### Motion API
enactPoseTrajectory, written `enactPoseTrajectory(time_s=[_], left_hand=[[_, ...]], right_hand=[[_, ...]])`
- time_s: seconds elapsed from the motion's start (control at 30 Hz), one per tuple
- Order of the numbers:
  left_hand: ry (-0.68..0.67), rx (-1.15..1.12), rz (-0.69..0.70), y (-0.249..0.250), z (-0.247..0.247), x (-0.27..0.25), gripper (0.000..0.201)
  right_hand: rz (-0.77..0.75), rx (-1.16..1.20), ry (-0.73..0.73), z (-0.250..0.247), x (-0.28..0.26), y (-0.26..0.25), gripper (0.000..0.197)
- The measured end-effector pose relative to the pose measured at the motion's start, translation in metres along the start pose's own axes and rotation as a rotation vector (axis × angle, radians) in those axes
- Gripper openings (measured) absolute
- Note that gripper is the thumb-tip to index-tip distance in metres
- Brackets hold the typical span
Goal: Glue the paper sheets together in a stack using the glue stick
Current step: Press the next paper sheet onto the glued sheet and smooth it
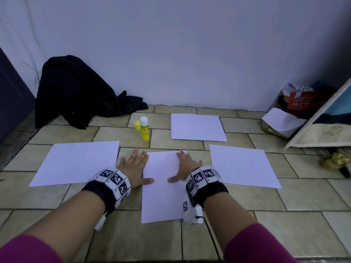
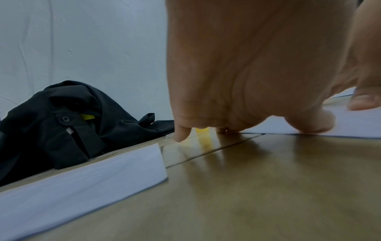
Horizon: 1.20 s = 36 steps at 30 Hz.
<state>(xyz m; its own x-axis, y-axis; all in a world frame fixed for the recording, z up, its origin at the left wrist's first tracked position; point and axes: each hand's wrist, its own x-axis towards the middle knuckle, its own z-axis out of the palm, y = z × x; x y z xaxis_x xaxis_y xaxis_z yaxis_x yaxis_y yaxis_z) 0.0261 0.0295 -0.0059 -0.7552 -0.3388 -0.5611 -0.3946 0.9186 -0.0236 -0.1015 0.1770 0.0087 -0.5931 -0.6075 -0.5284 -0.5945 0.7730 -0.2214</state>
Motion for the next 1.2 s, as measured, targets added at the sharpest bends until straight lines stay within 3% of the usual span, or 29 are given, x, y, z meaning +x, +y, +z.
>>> enactPoseTrajectory(time_s=[0.1,0.2,0.27,0.4,0.5,0.63,0.7,0.8,0.87,0.97,1.2], left_hand=[[0.03,-0.007,-0.022,0.004,-0.004,-0.005,0.09],[0.14,0.043,-0.103,0.017,-0.016,-0.011,0.07],[0.211,0.067,-0.124,0.024,-0.022,-0.014,0.048],[0.23,0.019,0.07,0.025,-0.016,-0.012,0.033],[0.248,-0.004,0.061,0.019,-0.015,-0.016,0.03],[0.267,-0.061,0.053,0.02,-0.011,-0.017,0.037],[0.254,-0.1,0.037,0.017,-0.01,-0.011,0.05],[0.072,-0.135,0.007,0.011,-0.008,-0.004,0.08],[-0.03,-0.107,-0.013,0.009,-0.008,-0.003,0.083],[-0.068,-0.037,-0.004,0.008,-0.009,-0.005,0.092],[-0.089,-0.032,0.023,0.004,-0.01,-0.008,0.097]], right_hand=[[0.1,-0.126,0.089,0.003,-0.003,-0.014,0.098],[0.152,-0.263,0.161,0.008,-0.014,-0.036,0.062],[0.12,-0.229,0.187,0.019,-0.019,-0.051,0.047],[-0.009,-0.041,0.17,0.036,-0.025,-0.072,0.053],[-0.107,0.056,0.113,0.037,-0.021,-0.076,0.059],[-0.119,0.122,0.085,0.039,-0.009,-0.076,0.067],[-0.154,0.117,0.071,0.038,-0.006,-0.078,0.074],[-0.216,0.102,0.027,0.035,-0.004,-0.079,0.08],[-0.249,0.075,0.01,0.032,-0.005,-0.077,0.081],[-0.271,0.001,-0.034,0.025,-0.005,-0.068,0.077],[-0.062,0.037,-0.114,-0.008,-0.006,-0.011,0.07]])
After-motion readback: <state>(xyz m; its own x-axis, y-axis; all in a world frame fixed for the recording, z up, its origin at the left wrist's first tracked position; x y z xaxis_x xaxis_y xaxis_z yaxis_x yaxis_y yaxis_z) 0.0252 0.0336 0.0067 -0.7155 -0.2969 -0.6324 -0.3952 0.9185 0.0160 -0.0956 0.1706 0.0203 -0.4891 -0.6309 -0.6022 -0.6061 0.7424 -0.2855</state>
